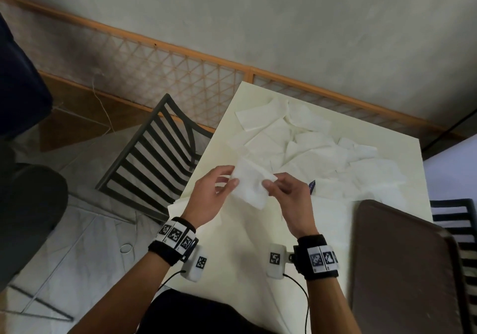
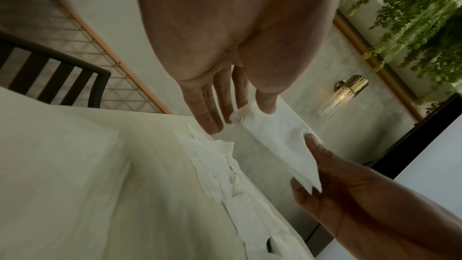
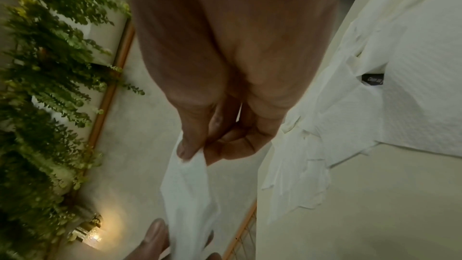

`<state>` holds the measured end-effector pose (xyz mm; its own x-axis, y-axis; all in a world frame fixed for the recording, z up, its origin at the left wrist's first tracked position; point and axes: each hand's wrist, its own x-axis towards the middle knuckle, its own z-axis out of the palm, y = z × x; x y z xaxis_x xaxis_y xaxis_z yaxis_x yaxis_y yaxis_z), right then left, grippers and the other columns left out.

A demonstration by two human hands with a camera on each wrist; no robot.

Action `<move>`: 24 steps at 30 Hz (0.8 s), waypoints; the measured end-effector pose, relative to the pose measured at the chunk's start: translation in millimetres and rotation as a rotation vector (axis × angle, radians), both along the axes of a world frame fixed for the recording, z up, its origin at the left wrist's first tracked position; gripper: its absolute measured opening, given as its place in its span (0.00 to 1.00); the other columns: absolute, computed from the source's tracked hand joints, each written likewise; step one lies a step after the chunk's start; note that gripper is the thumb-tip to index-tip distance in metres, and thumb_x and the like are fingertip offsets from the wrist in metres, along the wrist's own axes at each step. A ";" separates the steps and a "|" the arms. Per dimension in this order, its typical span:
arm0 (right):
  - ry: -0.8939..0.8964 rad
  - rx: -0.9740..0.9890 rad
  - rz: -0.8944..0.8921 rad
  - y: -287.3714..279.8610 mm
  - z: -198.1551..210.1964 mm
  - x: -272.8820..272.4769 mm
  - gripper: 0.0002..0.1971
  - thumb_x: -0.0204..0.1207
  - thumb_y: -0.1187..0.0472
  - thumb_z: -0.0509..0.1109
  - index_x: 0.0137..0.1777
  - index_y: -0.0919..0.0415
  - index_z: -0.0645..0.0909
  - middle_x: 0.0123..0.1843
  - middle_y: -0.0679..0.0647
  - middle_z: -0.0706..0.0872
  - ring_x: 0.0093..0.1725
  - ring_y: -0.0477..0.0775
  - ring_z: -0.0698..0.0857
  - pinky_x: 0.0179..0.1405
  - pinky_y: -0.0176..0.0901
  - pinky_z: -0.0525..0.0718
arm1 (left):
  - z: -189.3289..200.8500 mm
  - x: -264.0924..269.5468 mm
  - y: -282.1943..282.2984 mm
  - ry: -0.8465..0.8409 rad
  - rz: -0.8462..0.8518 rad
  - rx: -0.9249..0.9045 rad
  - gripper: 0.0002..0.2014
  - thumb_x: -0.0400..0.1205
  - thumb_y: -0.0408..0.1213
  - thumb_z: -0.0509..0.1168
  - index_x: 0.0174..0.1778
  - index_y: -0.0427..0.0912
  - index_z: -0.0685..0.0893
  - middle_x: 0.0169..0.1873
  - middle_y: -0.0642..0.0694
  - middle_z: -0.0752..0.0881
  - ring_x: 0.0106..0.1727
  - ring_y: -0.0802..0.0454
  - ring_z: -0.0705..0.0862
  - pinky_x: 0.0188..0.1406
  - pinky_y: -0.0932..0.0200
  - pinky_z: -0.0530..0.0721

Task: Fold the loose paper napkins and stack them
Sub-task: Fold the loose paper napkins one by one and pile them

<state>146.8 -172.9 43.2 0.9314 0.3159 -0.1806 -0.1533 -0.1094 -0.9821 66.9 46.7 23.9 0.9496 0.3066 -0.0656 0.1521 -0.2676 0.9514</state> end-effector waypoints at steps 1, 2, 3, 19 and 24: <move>-0.001 -0.002 0.020 -1.5 0.8 -0.9 0.05 0.84 0.62 0.82 0.52 0.64 0.92 0.49 0.70 0.95 0.47 0.58 0.90 0.57 0.55 0.86 | 1.4 0.7 -0.5 -0.021 -0.004 -0.003 0.14 0.90 0.48 0.72 0.69 0.48 0.88 0.62 0.59 0.92 0.66 0.59 0.90 0.65 0.52 0.92; -0.002 -0.001 0.028 -2.8 -0.1 -1.2 0.05 0.85 0.62 0.81 0.52 0.64 0.92 0.50 0.72 0.94 0.48 0.58 0.90 0.57 0.56 0.86 | 2.8 1.5 -1.0 -0.047 0.003 0.001 0.10 0.91 0.46 0.72 0.64 0.47 0.90 0.58 0.57 0.93 0.64 0.57 0.91 0.64 0.49 0.93; -0.002 0.009 0.034 -3.3 -0.1 -2.1 0.06 0.86 0.62 0.80 0.52 0.66 0.91 0.51 0.74 0.93 0.48 0.58 0.89 0.57 0.57 0.86 | 3.6 1.9 -1.0 -0.075 0.019 0.008 0.07 0.90 0.44 0.73 0.60 0.46 0.91 0.54 0.56 0.94 0.62 0.55 0.92 0.61 0.48 0.93; -0.077 -0.111 0.097 65.0 -34.0 -39.4 0.14 0.87 0.58 0.79 0.63 0.50 0.77 0.39 0.55 0.94 0.36 0.49 0.88 0.41 0.40 0.87 | -4.8 -46.7 29.9 0.067 0.222 0.007 0.09 0.91 0.39 0.72 0.64 0.46 0.82 0.43 0.50 0.96 0.46 0.47 0.95 0.46 0.39 0.95; -0.199 -0.351 0.364 104.4 -67.3 -55.2 0.04 0.86 0.62 0.79 0.55 0.54 0.87 0.45 0.49 0.94 0.40 0.44 0.90 0.45 0.27 0.84 | -36.5 -87.7 48.6 0.224 0.351 0.226 0.15 0.88 0.35 0.74 0.63 0.52 0.76 0.36 0.50 0.89 0.36 0.54 0.89 0.36 0.53 0.86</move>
<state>91.7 -68.6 -24.1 0.8001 0.5769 -0.1643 0.1411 -0.4472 -0.8832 -20.7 95.3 -12.6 0.7563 0.6364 -0.1515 0.4649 -0.3600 0.8089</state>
